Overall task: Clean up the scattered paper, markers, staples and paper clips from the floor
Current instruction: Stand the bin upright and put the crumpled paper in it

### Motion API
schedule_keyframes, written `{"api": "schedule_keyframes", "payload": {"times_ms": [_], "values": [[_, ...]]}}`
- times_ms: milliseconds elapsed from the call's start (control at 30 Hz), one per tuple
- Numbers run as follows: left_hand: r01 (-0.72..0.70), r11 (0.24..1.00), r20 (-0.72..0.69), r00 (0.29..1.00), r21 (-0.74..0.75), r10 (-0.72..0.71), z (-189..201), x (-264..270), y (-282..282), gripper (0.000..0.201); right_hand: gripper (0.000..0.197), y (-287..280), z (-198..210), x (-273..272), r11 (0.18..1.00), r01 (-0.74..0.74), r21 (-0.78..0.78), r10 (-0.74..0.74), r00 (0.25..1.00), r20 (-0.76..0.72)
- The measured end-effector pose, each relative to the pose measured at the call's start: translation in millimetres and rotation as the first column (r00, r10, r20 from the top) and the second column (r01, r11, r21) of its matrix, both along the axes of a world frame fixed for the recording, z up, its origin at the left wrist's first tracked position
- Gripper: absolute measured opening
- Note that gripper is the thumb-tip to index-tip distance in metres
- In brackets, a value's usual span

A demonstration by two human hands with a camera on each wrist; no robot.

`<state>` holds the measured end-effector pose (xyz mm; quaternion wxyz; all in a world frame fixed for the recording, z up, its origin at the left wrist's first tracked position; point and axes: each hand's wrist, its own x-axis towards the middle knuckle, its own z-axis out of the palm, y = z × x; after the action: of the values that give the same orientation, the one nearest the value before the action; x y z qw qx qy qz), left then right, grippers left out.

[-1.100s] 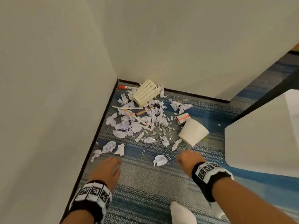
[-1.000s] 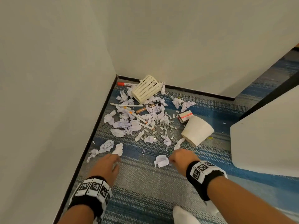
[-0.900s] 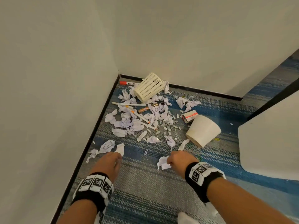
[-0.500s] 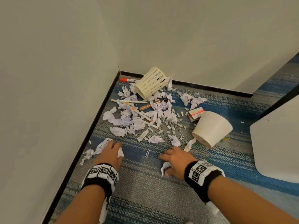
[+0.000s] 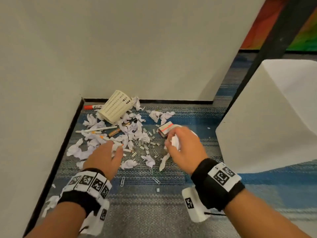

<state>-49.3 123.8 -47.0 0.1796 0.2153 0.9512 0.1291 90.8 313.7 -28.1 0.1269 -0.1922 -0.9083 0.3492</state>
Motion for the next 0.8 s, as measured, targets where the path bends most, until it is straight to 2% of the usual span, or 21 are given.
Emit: {"api": "schedule_keyframes", "payload": {"times_ms": [67, 100, 167, 267, 333, 400, 467, 533, 633, 667, 733, 767, 800], "values": [[0.105, 0.972, -0.102, 0.991, 0.210, -0.085, 32.8, 7.8, 43.9, 0.049, 0.023, 19.1, 32.9, 17.9, 0.987, 0.154, 0.038, -0.148, 0.981, -0.124], [0.175, 0.922, -0.153, 0.980, 0.346, -0.129, 48.6, 14.5, 67.6, 0.044, 0.026, 27.6, 51.0, 28.3, 0.975, 0.217, 0.050, -0.203, 0.958, -0.204], [0.324, 0.769, -0.277, 0.940, 0.551, -0.198, 81.0, 33.5, 115.1, 0.037, 0.021, 44.1, 86.2, 53.0, 0.939, 0.329, 0.098, -0.271, 0.886, -0.377], [0.531, 0.528, -0.445, 0.847, 0.663, -0.292, 123.5, 73.6, 176.5, 0.031, 0.015, 73.7, 124.5, 89.3, 0.853, 0.485, 0.194, -0.314, 0.772, -0.552], [0.596, 0.379, -0.465, 0.797, 0.708, -0.386, 141.9, 102.0, 210.5, 0.025, 0.019, 95.6, 135.7, 109.2, 0.794, 0.561, 0.233, -0.346, 0.733, -0.585], [0.602, 0.290, -0.423, 0.760, 0.744, -0.493, 152.1, 127.2, 238.5, 0.027, 0.024, 116.3, 136.0, 124.7, 0.738, 0.622, 0.263, -0.390, 0.711, -0.586], [0.600, 0.288, -0.358, 0.727, 0.747, -0.586, 151.7, 145.3, 258.7, 0.032, 0.026, 131.5, 130.4, 135.3, 0.724, 0.637, 0.267, -0.431, 0.719, -0.546], [0.612, 0.321, -0.304, 0.698, 0.723, -0.648, 144.0, 156.2, 270.9, 0.038, 0.029, 139.9, 122.6, 142.2, 0.749, 0.618, 0.238, -0.480, 0.754, -0.449], [0.668, 0.321, -0.298, 0.640, 0.671, -0.708, 135.1, 161.6, 282.6, 0.041, 0.031, 145.6, 117.7, 151.1, 0.729, 0.648, 0.221, -0.563, 0.751, -0.345], [0.669, 0.313, -0.304, 0.638, 0.675, -0.708, 135.2, 161.0, 282.8, 0.038, 0.028, 143.9, 119.4, 152.6, 0.709, 0.666, 0.233, -0.580, 0.738, -0.344], [0.640, 0.314, -0.322, 0.677, 0.701, -0.662, 139.8, 149.8, 277.6, 0.030, 0.020, 134.5, 130.9, 149.7, 0.674, 0.698, 0.243, -0.578, 0.703, -0.415], [0.628, 0.320, -0.348, 0.706, 0.709, -0.617, 140.0, 138.5, 271.6, 0.024, 0.016, 126.7, 138.3, 142.6, 0.676, 0.690, 0.259, -0.538, 0.702, -0.468], [0.623, 0.339, -0.370, 0.731, 0.705, -0.573, 135.2, 124.4, 259.8, 0.019, 0.012, 116.1, 143.2, 132.1, 0.713, 0.649, 0.265, -0.471, 0.723, -0.505]]}}
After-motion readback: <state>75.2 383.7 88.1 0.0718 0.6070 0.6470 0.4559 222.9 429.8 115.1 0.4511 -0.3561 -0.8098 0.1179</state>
